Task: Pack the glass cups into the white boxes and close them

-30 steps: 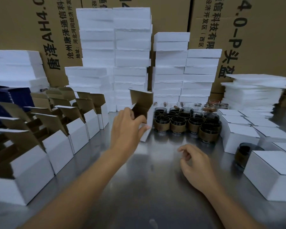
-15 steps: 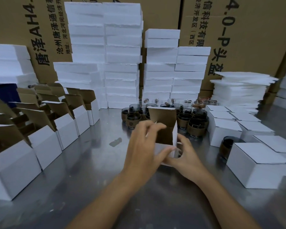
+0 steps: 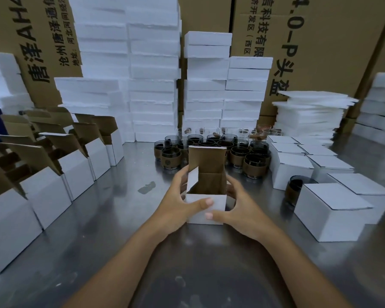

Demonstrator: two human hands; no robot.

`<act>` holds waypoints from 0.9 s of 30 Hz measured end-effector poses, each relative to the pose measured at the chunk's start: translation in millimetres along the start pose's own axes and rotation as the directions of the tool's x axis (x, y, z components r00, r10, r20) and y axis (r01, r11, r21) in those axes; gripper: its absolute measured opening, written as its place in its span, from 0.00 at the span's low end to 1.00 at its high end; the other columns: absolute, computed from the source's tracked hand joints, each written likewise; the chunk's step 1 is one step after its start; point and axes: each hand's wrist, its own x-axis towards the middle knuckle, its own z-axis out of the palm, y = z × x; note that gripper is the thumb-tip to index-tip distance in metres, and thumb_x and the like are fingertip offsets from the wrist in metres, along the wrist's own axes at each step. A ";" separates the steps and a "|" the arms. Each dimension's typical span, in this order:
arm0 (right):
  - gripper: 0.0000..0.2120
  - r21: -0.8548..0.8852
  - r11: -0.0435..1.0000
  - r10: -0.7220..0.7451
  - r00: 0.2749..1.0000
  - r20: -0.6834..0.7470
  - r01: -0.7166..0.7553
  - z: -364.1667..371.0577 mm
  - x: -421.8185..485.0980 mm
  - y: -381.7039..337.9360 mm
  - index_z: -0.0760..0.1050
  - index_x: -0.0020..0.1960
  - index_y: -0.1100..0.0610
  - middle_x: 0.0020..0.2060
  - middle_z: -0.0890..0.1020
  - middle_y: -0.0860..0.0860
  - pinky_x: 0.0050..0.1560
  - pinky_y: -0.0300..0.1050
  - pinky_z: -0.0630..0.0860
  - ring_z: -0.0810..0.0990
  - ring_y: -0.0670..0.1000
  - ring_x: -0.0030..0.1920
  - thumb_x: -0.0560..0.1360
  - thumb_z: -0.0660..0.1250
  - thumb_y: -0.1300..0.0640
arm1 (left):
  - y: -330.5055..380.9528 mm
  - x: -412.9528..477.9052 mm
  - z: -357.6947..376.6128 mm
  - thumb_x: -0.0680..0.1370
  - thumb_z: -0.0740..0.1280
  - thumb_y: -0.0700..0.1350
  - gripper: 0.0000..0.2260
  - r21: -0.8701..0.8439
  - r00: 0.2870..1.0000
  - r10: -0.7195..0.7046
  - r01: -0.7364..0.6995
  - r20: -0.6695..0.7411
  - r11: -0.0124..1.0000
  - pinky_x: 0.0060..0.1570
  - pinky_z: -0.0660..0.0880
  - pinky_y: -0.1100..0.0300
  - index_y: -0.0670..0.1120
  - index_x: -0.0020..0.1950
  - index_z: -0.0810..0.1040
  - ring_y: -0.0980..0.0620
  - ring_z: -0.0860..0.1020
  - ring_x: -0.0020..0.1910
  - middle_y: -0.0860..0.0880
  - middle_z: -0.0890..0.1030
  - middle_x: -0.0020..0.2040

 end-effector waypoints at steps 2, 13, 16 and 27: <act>0.56 -0.017 1.000 -0.020 0.997 -0.076 0.018 -1.4 -3.1 -6.7 0.56 0.74 0.49 0.65 0.70 0.44 0.61 0.39 0.69 0.69 0.43 0.66 0.53 0.75 0.34 | -2.4 -0.3 -0.6 0.64 0.75 0.54 0.41 0.001 1.000 -0.005 0.005 0.000 1.000 0.44 0.65 0.83 0.57 0.73 0.59 0.81 0.67 0.54 0.71 0.67 0.60; 0.02 -0.584 0.812 -0.205 0.929 -0.308 -0.014 -73.9 -3.7 -52.8 0.76 0.48 0.50 0.40 0.80 0.45 0.45 0.38 0.74 0.78 0.47 0.44 0.76 0.66 0.55 | -6.5 -1.6 -4.6 0.59 0.75 0.56 0.44 -0.041 0.997 -0.071 0.070 -0.013 0.997 0.45 0.70 0.75 0.55 0.72 0.60 0.61 0.68 0.63 0.59 0.69 0.65; 0.08 -0.948 0.189 -0.181 0.940 -0.288 -0.254 -97.6 1.5 -68.0 0.75 0.48 0.53 0.46 0.80 0.50 0.45 0.46 0.68 0.77 0.54 0.51 0.77 0.60 0.50 | -7.7 -1.1 -5.1 0.58 0.75 0.56 0.44 -0.049 0.998 -0.068 0.067 -0.012 0.997 0.54 0.69 0.69 0.54 0.72 0.60 0.58 0.69 0.65 0.57 0.69 0.67; 0.08 -0.917 -0.067 0.239 0.886 -0.398 -0.394 -104.7 21.3 -52.2 0.67 0.48 0.53 0.35 0.68 0.48 0.56 0.52 0.63 0.71 0.53 0.44 0.73 0.65 0.52 | -2.7 -3.3 -4.0 0.58 0.74 0.58 0.43 -0.017 0.998 -0.060 0.060 0.001 0.998 0.40 0.69 0.79 0.57 0.70 0.60 0.69 0.68 0.54 0.65 0.68 0.60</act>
